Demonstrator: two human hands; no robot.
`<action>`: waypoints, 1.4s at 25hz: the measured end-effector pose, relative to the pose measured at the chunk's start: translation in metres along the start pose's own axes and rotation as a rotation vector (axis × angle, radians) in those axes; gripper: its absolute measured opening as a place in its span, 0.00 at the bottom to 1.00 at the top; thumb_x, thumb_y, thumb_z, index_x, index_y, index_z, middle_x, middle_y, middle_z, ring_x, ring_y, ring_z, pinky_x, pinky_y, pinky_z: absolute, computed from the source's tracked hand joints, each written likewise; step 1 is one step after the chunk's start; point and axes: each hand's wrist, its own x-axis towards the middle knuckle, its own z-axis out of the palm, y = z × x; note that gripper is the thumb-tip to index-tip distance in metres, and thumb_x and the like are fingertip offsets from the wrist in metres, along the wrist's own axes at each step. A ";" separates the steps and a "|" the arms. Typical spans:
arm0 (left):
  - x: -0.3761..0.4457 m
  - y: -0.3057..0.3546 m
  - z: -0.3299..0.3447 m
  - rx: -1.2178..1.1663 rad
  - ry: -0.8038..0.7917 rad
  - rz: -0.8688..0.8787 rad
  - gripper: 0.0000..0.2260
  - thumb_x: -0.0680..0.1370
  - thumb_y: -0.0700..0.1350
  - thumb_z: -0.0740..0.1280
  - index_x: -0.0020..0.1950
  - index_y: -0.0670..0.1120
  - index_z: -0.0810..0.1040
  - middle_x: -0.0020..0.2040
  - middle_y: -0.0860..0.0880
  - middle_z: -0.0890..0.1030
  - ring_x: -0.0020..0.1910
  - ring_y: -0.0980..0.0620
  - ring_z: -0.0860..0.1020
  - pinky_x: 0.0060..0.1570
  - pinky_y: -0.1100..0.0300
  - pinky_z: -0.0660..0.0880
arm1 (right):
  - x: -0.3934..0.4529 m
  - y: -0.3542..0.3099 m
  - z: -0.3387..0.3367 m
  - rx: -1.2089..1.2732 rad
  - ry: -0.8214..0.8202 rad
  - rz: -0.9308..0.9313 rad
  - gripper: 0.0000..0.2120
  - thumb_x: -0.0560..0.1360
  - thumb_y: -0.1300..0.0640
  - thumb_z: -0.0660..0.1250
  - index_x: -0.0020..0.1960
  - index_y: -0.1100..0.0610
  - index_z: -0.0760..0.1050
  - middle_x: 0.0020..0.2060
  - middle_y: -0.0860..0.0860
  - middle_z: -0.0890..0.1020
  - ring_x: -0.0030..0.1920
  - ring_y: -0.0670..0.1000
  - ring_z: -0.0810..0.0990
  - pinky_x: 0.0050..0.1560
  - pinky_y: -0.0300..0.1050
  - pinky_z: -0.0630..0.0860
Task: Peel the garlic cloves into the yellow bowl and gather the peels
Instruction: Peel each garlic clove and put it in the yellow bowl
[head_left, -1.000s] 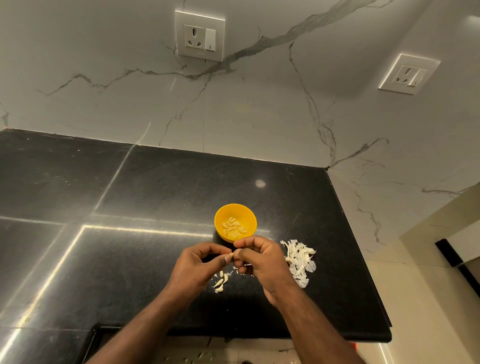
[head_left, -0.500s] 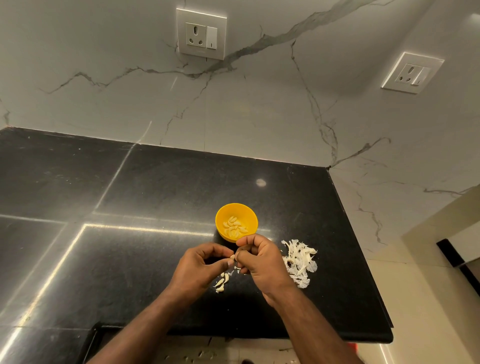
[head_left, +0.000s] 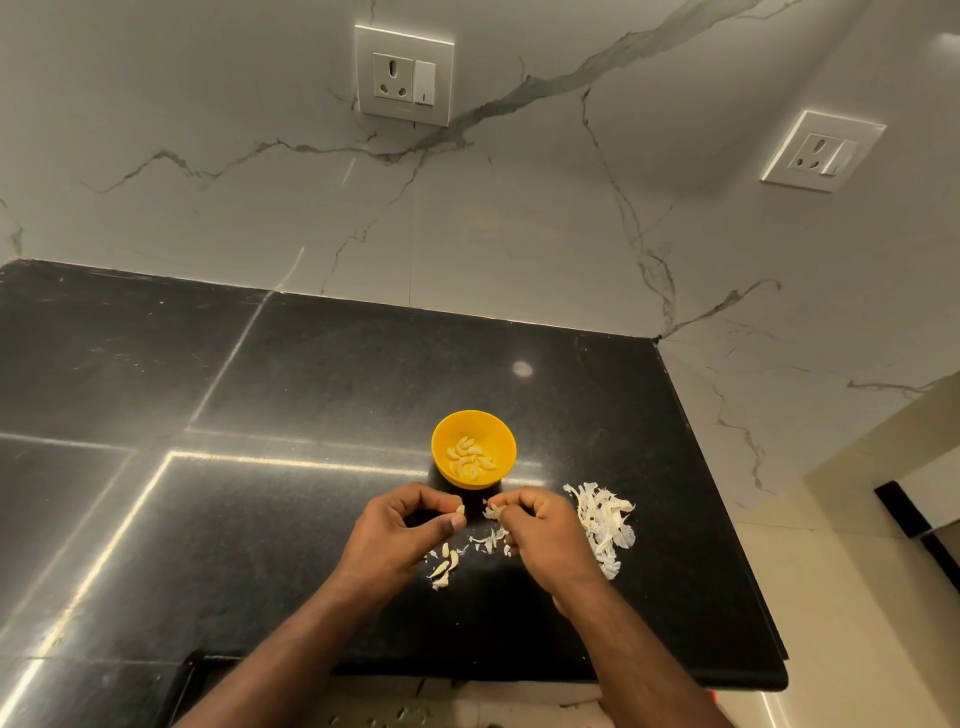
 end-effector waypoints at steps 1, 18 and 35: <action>0.000 0.000 0.000 0.010 -0.001 0.000 0.05 0.74 0.38 0.76 0.48 0.43 0.85 0.49 0.50 0.87 0.49 0.54 0.85 0.53 0.56 0.81 | 0.000 0.000 -0.002 -0.043 -0.007 -0.016 0.06 0.77 0.53 0.69 0.44 0.50 0.84 0.34 0.45 0.83 0.36 0.44 0.79 0.43 0.47 0.79; -0.003 -0.004 0.001 0.126 0.011 0.029 0.03 0.74 0.40 0.75 0.46 0.47 0.84 0.42 0.51 0.86 0.43 0.54 0.84 0.45 0.60 0.78 | -0.006 -0.010 -0.002 0.024 -0.035 -0.015 0.12 0.80 0.60 0.61 0.43 0.54 0.82 0.34 0.50 0.83 0.35 0.47 0.80 0.42 0.50 0.78; -0.003 -0.001 0.001 0.174 -0.059 0.037 0.04 0.73 0.41 0.77 0.46 0.47 0.85 0.43 0.49 0.86 0.44 0.49 0.85 0.48 0.54 0.81 | -0.011 -0.014 0.006 0.277 -0.190 -0.085 0.10 0.74 0.69 0.70 0.54 0.60 0.80 0.39 0.53 0.84 0.37 0.47 0.79 0.38 0.42 0.76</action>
